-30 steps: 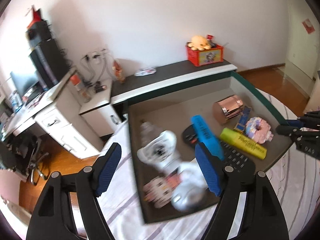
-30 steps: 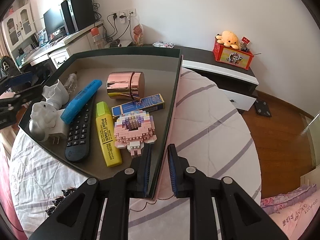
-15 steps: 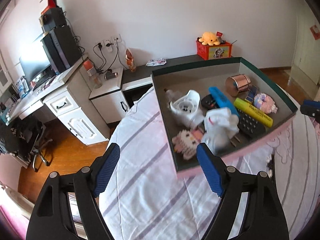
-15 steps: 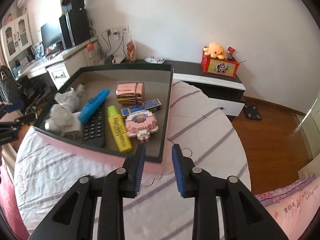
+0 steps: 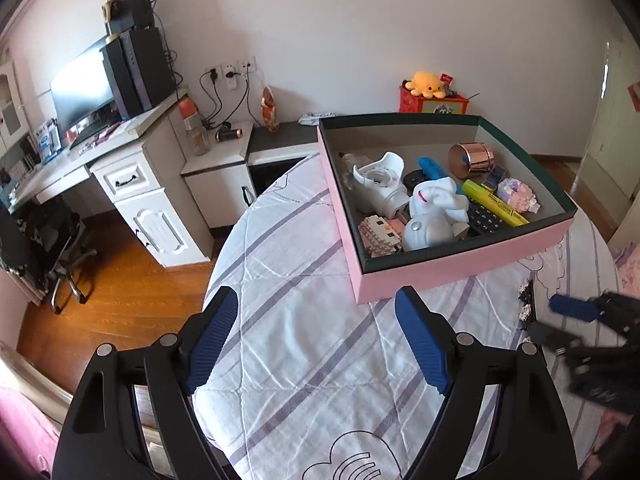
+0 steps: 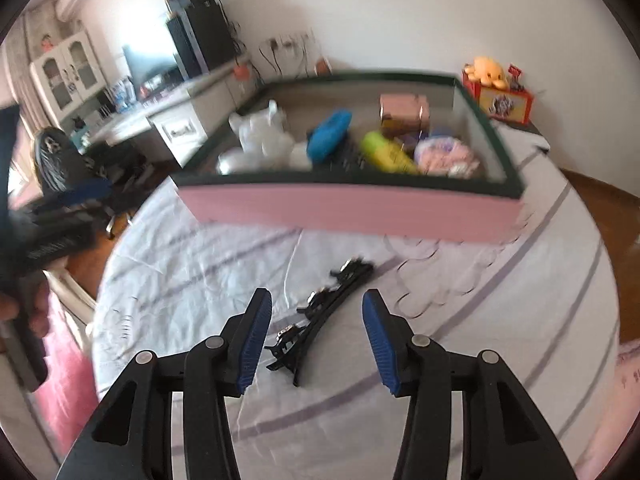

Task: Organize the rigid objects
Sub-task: 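Grasp black toy track piece with right tool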

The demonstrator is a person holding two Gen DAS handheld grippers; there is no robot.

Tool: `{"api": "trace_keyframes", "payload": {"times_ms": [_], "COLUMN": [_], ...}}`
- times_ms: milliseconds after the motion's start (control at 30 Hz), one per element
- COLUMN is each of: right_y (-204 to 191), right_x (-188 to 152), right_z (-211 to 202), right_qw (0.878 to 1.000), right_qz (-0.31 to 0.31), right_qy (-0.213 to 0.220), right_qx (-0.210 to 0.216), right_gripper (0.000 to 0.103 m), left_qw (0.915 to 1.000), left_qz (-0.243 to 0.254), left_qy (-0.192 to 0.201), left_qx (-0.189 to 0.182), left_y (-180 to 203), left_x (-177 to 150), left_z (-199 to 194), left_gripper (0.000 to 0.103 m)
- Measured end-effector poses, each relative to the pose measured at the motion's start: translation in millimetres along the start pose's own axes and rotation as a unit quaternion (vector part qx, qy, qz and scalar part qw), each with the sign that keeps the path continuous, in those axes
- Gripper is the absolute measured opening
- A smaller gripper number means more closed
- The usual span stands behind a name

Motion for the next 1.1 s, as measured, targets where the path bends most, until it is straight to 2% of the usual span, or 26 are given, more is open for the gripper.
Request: {"api": "trace_keyframes", "payload": {"times_ms": [133, 233, 267, 433, 500, 567, 600, 667, 733, 867, 1100], "right_y": [0.0, 8.0, 13.4, 55.8, 76.6, 97.5, 106.8, 124.9, 135.9, 151.5, 168.6], "right_x": [-4.5, -10.3, -12.1, -20.5, -22.0, -24.7, -25.1, -24.1, -20.2, -9.4, 15.8], "right_z": [12.0, 12.2, 10.1, -5.3, -9.8, -14.0, -15.8, -17.4, -18.6, -15.2, -3.2], "right_qw": [1.000, 0.999, 0.999, 0.999, 0.999, 0.998, 0.998, 0.998, 0.997, 0.996, 0.995], "right_qz": [-0.013, -0.026, -0.026, -0.013, -0.001, 0.011, 0.017, 0.027, 0.034, 0.035, 0.032], "right_qy": [-0.014, -0.016, -0.019, -0.019, -0.018, -0.017, -0.016, -0.014, -0.011, -0.012, -0.014], "right_qx": [-0.002, -0.010, -0.004, -0.033, -0.044, -0.052, -0.054, -0.062, -0.070, -0.081, -0.091], "right_gripper": [0.049, 0.022, 0.020, 0.020, 0.020, 0.020, 0.020, 0.020, 0.020, 0.020, 0.020], "left_qw": [1.0000, 0.9998, 0.9997, 0.9993, 0.9993, 0.9990, 0.9987, 0.9983, 0.9983, 0.9982, 0.9980], "left_qz": [-0.003, -0.015, -0.019, -0.024, -0.023, -0.016, -0.015, -0.012, -0.012, 0.006, 0.018], "left_qy": [-0.003, -0.011, -0.013, -0.026, -0.030, -0.040, -0.047, -0.055, -0.056, -0.060, -0.061], "left_qx": [-0.009, -0.005, -0.007, 0.008, 0.008, 0.011, 0.012, 0.014, 0.012, 0.008, 0.006], "left_y": [2.5, 3.1, 3.8, 7.7, 11.1, 14.8, 15.6, 17.9, 20.2, 26.7, 32.6], "left_x": [6.4, 14.6, 17.7, 30.5, 36.6, 41.3, 42.5, 45.6, 49.6, 54.6, 59.5], "left_z": [6.5, 16.3, 19.1, 37.7, 44.3, 54.0, 59.3, 68.9, 74.0, 80.9, 91.7], "left_gripper": [0.083, 0.083, 0.083, 0.082, 0.079, 0.064, 0.061, 0.048, 0.043, 0.019, 0.010]}}
Point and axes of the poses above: each gripper's, at about its wrist camera, not at the fingertips, and z roughly the way its jaws point, y to its right, x to its top, the point moved 7 cm from there along z, roughly the way its jaws point, and after that the axes turned 9 degrees about -y, right-handed, at the moved point
